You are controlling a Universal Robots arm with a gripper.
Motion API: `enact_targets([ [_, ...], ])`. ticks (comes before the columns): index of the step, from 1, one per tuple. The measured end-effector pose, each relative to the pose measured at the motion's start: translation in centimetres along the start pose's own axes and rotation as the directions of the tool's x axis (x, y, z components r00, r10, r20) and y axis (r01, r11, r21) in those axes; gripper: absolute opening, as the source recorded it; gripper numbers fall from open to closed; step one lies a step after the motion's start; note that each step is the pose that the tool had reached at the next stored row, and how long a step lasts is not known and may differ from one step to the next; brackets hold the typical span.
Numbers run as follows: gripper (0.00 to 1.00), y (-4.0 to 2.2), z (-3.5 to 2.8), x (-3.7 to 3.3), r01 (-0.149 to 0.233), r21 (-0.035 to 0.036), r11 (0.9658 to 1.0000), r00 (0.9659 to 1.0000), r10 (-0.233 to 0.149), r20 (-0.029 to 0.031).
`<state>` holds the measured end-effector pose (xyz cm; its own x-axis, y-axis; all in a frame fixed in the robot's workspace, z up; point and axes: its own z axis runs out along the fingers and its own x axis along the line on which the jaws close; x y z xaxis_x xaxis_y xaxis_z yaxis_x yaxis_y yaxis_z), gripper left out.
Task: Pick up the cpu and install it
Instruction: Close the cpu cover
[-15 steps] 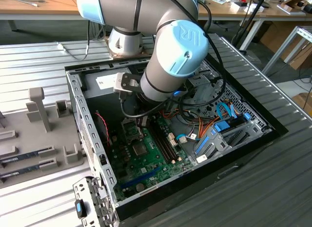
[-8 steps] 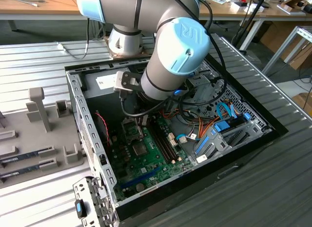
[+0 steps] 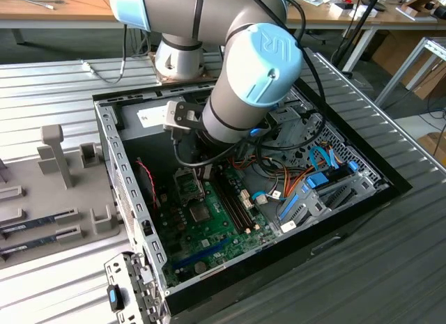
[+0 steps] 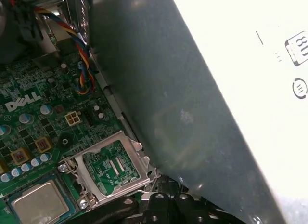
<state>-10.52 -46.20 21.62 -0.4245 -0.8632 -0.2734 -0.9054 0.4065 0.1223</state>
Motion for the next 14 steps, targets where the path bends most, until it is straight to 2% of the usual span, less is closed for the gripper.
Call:
enact_targets([
  [9,0.11,-0.06,-0.73,0.15,0.000,-0.0001,1.0000,1.0000,0.000,0.0001],
  [14,0.11,-0.13,-0.90,0.40,0.000,-0.0002,1.0000,1.0000,0.000,0.0004],
])
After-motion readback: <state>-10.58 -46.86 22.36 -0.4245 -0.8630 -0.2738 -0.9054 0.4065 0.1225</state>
